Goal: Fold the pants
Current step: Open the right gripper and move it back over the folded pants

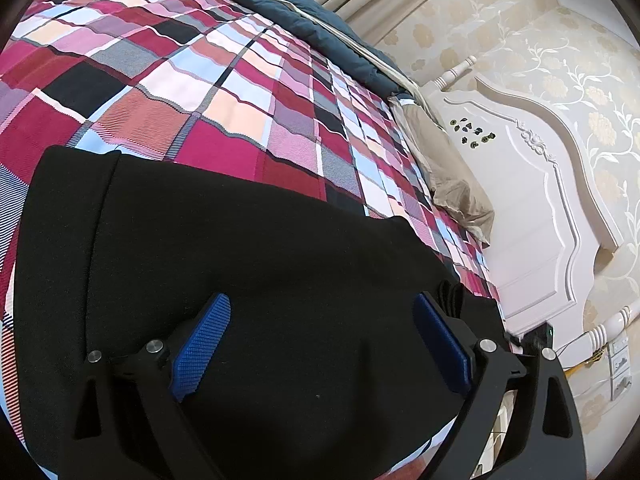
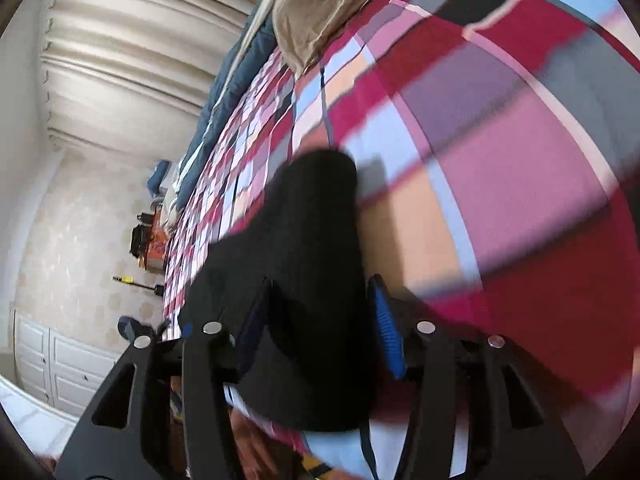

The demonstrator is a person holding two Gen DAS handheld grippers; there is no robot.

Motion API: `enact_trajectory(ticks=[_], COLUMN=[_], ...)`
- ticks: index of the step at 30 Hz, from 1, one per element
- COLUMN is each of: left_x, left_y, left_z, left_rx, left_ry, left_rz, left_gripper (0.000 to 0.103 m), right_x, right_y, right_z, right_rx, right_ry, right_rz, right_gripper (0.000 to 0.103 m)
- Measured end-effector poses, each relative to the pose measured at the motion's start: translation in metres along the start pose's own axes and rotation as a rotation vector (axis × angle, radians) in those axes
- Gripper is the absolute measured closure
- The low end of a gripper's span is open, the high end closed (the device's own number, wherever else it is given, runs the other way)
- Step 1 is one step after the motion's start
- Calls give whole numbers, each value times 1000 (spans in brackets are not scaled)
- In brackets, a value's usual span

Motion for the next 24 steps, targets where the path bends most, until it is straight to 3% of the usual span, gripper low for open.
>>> enact_trajectory(ticks=[1, 2, 4, 7, 10, 11, 13, 15, 18, 21, 24], left_x=[0, -1, 0, -1, -3, -3, -2, -2, 0, 2, 6], left_y=[0, 0, 0, 1, 1, 1, 1, 0, 0, 3, 10], left_z=[0, 1, 0, 0, 0, 0, -1, 0, 0, 6, 27], left_rx=[0, 0, 0, 0, 2, 2, 3, 4, 11, 39, 77], left_ry=[-1, -1, -1, -2, -5, -4, -3, -2, 2, 17, 63], left_rz=[-1, -2, -5, -3, 0, -3, -18, -35, -56, -40, -47], left_gripper=[11, 11, 11, 11, 11, 11, 11, 11, 11, 11, 11], right_x=[3, 8, 11, 5, -25, -43, -80, -122, -169, -190, -181], right_y=[-6, -14, -15, -8, 8, 9, 4, -12, -46, -79, -100], right_z=[4, 4, 4, 9, 33, 40, 42, 21, -37, -99, -132], right_rx=[-3, -7, 23, 50, 209, 269, 306, 258, 107, -10, -82], right_ry=[-24, -67, -50, -86, -200, -202, -123, -50, -35, -98, -167], right_rz=[22, 45, 16, 6, 87, 104, 131, 171, 290, 379, 350], right_gripper=[78, 78, 78, 63, 51, 46, 40, 35, 32, 29, 23])
Point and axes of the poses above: each gripper's, at about its wrist camera, not at the fingertips, and z roughly against the way its jaws point, x to its right, y to its top, the point moved 7 cm from there along -z, roughly the way its jaws point, and after that the axes turned 13 degrees about x, right-handed, at the moved point
